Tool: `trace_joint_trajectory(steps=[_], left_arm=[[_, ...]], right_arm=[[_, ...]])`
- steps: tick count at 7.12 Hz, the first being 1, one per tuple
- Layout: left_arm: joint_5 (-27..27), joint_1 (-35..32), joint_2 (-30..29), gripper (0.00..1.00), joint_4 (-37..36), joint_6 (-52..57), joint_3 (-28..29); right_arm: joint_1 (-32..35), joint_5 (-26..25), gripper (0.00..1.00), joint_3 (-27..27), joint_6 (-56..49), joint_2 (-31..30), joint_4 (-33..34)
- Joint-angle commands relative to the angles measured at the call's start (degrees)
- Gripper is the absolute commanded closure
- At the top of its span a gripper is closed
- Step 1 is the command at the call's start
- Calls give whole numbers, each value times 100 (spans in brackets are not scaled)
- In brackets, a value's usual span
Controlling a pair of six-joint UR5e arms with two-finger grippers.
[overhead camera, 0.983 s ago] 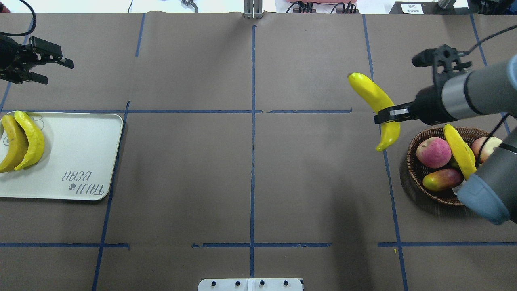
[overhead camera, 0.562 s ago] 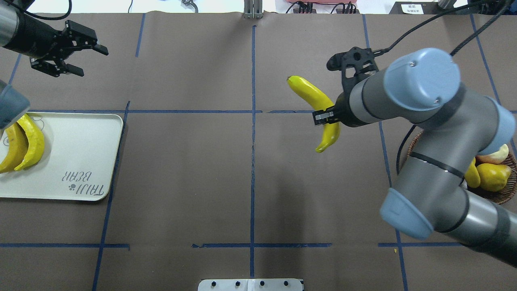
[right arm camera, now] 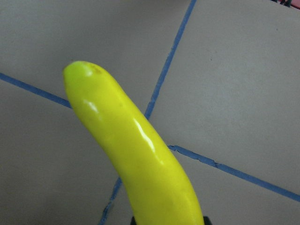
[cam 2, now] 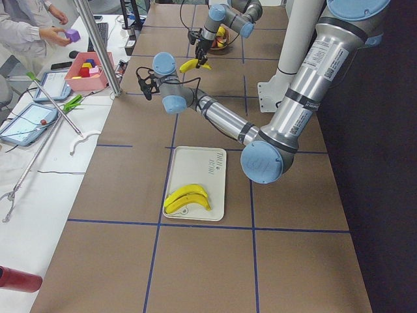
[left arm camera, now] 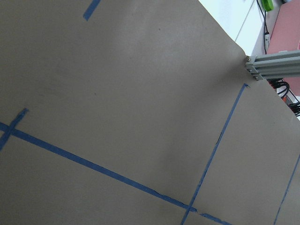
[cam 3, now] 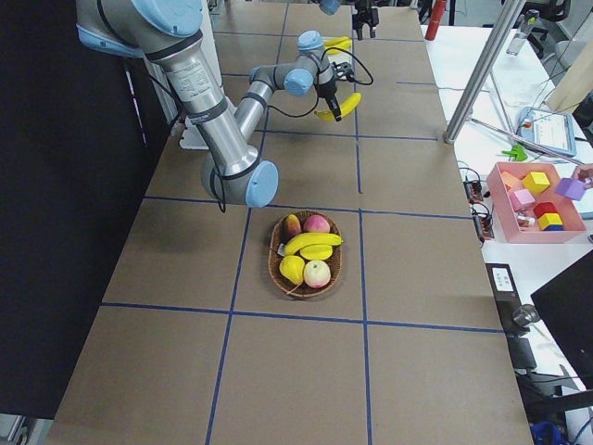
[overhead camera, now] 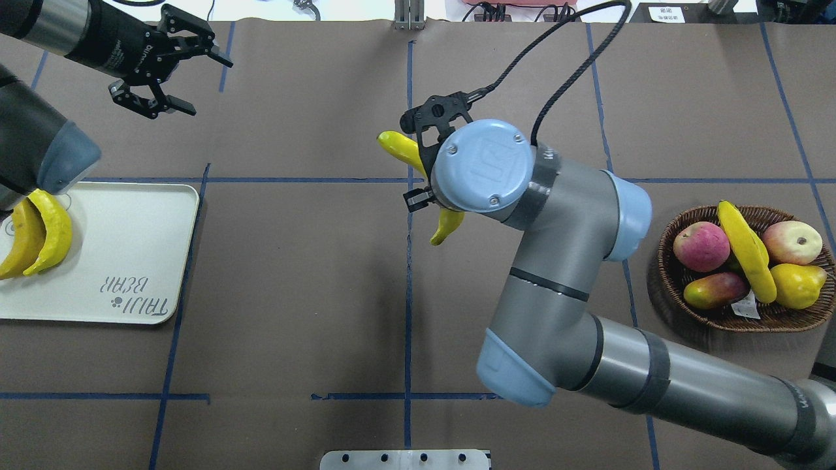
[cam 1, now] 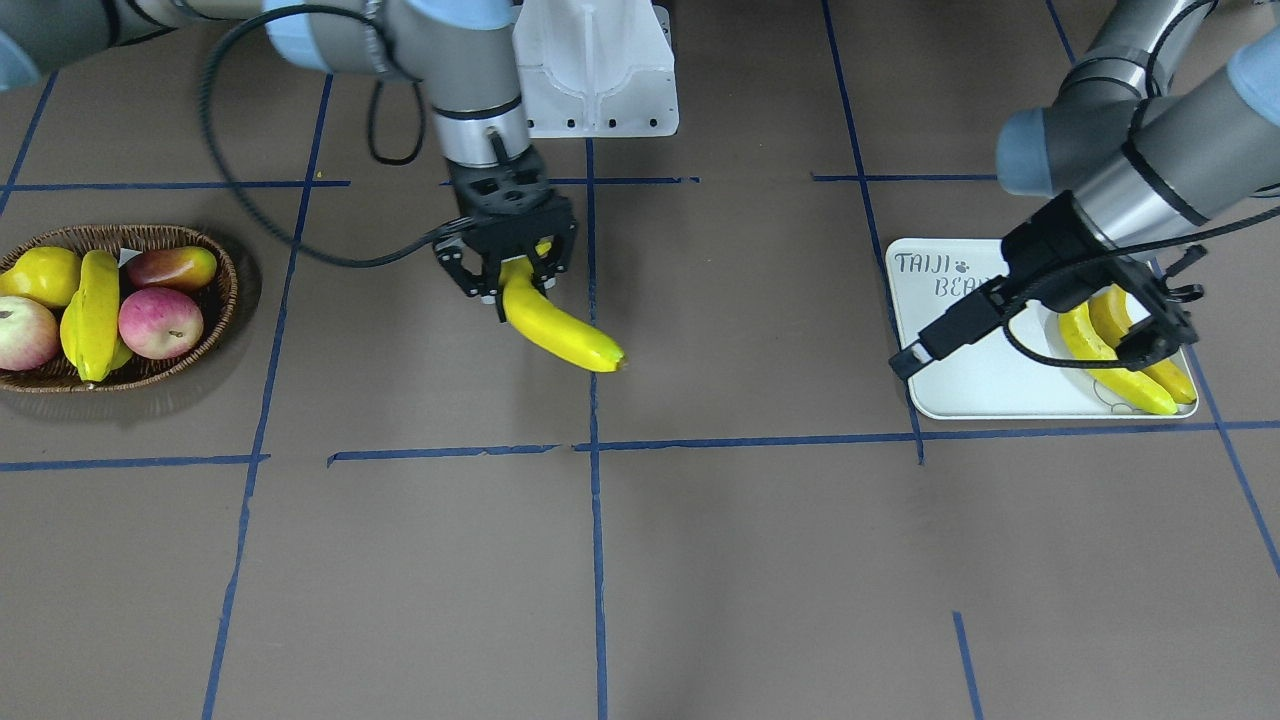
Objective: Transfer all bananas from basket to plate
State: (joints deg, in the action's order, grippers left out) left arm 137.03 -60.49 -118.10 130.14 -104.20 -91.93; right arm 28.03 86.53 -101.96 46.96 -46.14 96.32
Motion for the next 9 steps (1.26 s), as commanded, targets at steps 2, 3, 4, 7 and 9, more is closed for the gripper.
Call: trace_joint_trajectory(steps=[2,3,4,7,9], left_arm=[[-44,424,-458,1,-111,-1607,114],[-44,485,-633,2,-111,-2160,175],[-44,573,-705,3,-111,-2410,175],[-79,1029,-723,14,-172,-2622,193],[-80,1127,-723,14,-173,-2623,193]], right_arm=[[-333,-654,99,579,205,754,274],[-403,-812,99,885,269,1042,282],[-421,-831,99,1062,417,1176,274],[-422,-831,98,1055,436,1230,256],[-422,-840,98,1047,436,1230,238]])
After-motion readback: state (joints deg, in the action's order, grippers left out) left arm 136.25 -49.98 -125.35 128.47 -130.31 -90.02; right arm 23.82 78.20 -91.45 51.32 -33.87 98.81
